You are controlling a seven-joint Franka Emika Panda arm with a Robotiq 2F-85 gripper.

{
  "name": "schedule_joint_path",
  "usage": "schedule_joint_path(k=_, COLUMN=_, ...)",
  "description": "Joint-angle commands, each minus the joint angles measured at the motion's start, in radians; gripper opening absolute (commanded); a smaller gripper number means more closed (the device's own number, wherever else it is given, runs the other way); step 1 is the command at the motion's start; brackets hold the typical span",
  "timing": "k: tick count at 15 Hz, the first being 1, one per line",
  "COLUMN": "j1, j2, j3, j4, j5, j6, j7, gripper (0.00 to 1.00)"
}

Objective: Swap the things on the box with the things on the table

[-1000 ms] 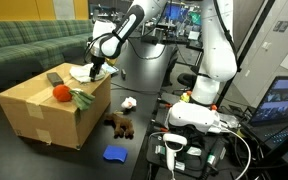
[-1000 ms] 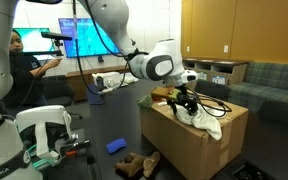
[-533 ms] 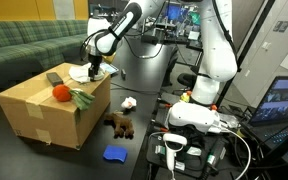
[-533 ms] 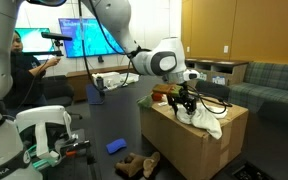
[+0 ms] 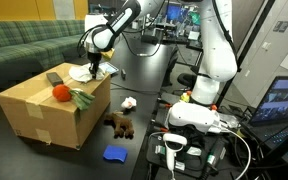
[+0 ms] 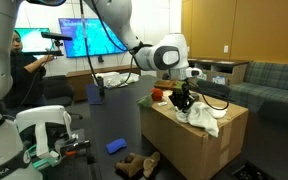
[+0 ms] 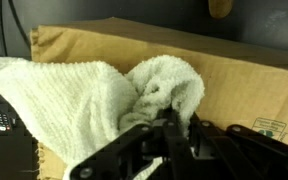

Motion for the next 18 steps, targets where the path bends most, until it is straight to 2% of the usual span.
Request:
schedule_joint_path(k=1, j1=-0.005, j2=-0.03, j3=-0.014, j4=0.001, j5=-0.044, j6=-0.02, j7=0.0, gripper=0.0)
schedule_joint_path(k=8, j1=-0.059, j2=-0.201, j3=-0.102, j4=-0.065, j5=-0.111, j6=0.007, j7=0.036, gripper=0.02)
schedule_joint_path(k=14, j1=-0.118, j2=-0.381, j3=-0.192, j4=-0.161, j5=-0.249, j6=0.006, j7=0.171, gripper=0.02)
schedule_joint_path(k=18, j1=-0.188, j2=-0.394, j3=-0.228, j4=-0.184, j5=-0.301, j6=0.019, j7=0.221, gripper=0.02)
